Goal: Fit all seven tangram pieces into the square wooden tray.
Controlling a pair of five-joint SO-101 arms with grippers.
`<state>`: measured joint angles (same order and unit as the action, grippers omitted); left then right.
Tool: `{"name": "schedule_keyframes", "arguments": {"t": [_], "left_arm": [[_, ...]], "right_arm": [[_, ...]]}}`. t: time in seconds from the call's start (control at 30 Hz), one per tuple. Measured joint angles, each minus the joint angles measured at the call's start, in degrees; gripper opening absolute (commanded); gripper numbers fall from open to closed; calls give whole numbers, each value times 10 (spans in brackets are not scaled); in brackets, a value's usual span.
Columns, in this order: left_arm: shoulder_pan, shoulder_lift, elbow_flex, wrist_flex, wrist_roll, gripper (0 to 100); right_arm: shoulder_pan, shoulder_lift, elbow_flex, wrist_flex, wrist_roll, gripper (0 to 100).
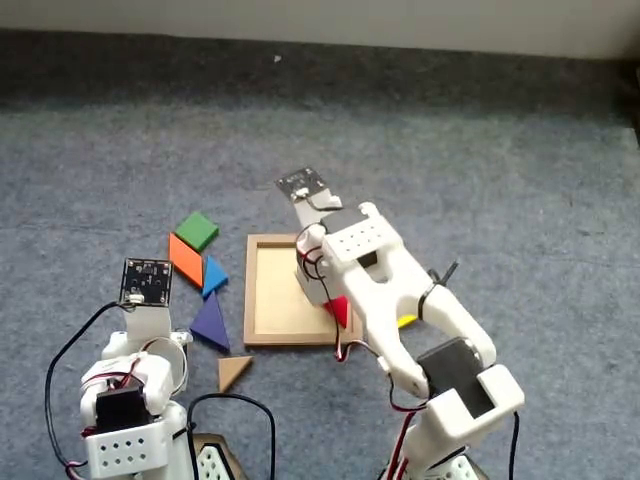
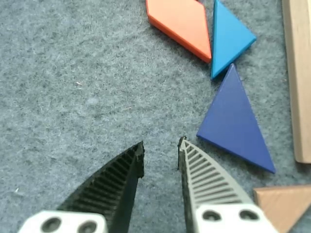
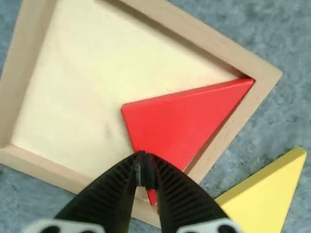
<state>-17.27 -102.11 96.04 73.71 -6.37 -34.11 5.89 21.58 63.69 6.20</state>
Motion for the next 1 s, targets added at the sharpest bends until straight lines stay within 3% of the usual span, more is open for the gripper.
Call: {"name": "schedule_keyframes", "arguments": {"t": [0.3,0.47,0.63,0.9,1.0], "left_arm": [[0,0,0,0,0,133],[0,0,0,0,0,133],[0,0,0,0,0,133],[0,0,0,0,0,133],[0,0,0,0,0,133]], "right_arm": [[77,-1,10,36,11,6],[111,-34,-3,112,71,5],[116,-140,-27,189,80,9],[116,-329,86,145,-30,294],[116,-338,130,121,-86,347]]}}
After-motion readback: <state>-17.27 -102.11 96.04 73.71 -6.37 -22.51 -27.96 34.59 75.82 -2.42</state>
